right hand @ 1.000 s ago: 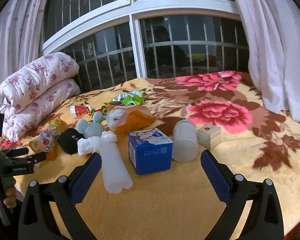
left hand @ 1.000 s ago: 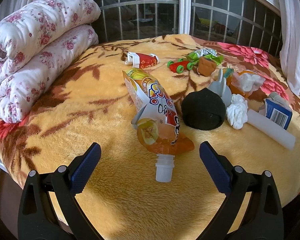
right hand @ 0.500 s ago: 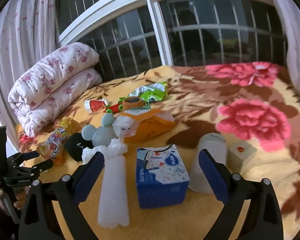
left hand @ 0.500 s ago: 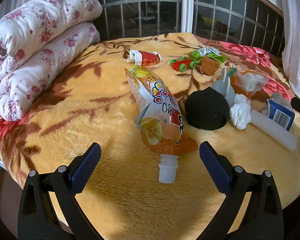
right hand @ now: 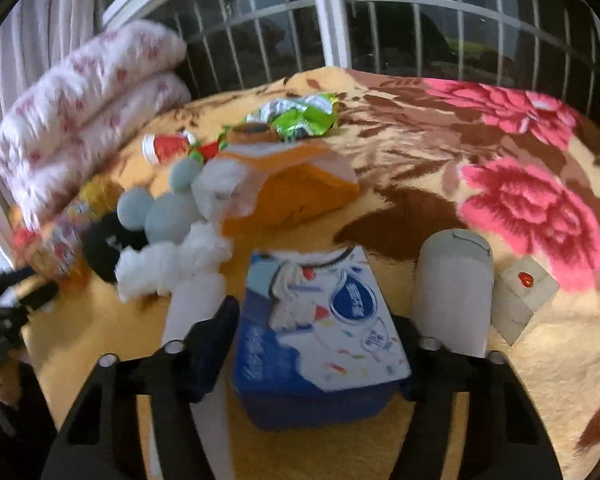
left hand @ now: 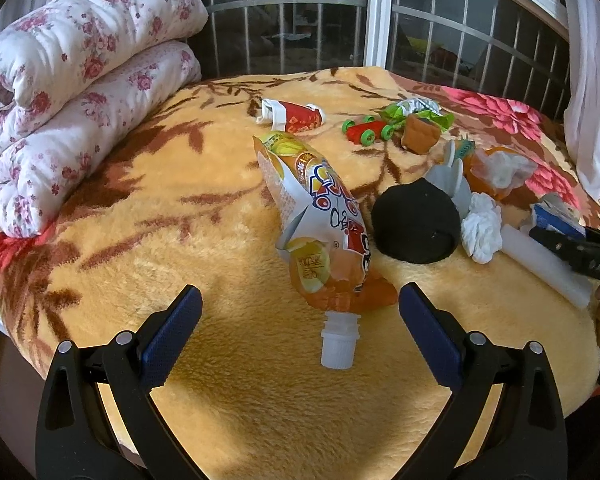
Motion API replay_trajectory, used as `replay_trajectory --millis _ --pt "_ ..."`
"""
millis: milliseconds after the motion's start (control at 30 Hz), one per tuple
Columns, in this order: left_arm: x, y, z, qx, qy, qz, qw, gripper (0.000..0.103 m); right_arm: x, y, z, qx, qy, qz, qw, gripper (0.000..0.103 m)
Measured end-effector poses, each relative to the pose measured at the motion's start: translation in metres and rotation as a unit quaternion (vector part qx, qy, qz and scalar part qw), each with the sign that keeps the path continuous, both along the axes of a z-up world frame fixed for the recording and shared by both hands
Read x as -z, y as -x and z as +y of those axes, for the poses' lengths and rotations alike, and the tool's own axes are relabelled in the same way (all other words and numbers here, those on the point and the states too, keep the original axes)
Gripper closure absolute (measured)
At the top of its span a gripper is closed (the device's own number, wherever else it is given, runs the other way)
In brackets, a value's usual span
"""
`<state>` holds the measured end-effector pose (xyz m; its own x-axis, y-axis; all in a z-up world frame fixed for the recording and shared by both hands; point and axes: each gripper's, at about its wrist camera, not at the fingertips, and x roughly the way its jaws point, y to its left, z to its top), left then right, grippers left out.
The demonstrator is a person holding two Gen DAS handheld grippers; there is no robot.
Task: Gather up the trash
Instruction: 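Reach the right gripper to the blue biscuit box and grasp it, then grasp the yellow snack pouch with the left gripper while the right holds the box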
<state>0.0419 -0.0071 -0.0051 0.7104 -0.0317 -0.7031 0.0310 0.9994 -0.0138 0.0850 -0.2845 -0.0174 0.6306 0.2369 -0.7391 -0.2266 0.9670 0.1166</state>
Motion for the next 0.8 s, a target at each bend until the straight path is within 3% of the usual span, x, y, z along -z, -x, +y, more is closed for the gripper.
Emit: replay_trajectory --millis 67,200,333,400,500,667,800 --pt "0.0 0.001 -0.001 -0.001 -0.003 -0.001 1.0 0.007 0.005 0.001 0.0 0.004 0.002 0.003 1.0 0.053" --pt "-0.002 0.004 0.001 -0.004 0.001 -0.008 1.0 0.007 0.004 0.009 -0.018 0.041 -0.042 -0.007 0.998 0.054" --pt "-0.007 0.011 0.006 -0.001 0.007 -0.025 0.9997 0.007 -0.025 0.048 -0.016 0.04 -0.053 -0.087 0.994 0.053" --pt "-0.01 0.014 0.009 0.009 0.019 -0.03 0.9993 0.007 -0.041 0.079 -0.008 0.046 -0.023 -0.149 0.988 0.053" --pt "-0.015 0.015 0.012 0.017 0.04 -0.038 0.9983 0.007 -0.05 0.109 -0.004 0.061 0.005 -0.197 0.978 0.053" --pt "-0.019 -0.004 0.006 0.006 0.054 -0.026 0.9982 0.007 -0.05 0.129 -0.01 0.077 -0.007 -0.2 0.977 0.053" --pt "-0.012 -0.036 -0.006 -0.005 0.032 0.009 0.9994 0.007 -0.051 0.128 -0.014 0.081 -0.02 -0.197 0.977 0.053"
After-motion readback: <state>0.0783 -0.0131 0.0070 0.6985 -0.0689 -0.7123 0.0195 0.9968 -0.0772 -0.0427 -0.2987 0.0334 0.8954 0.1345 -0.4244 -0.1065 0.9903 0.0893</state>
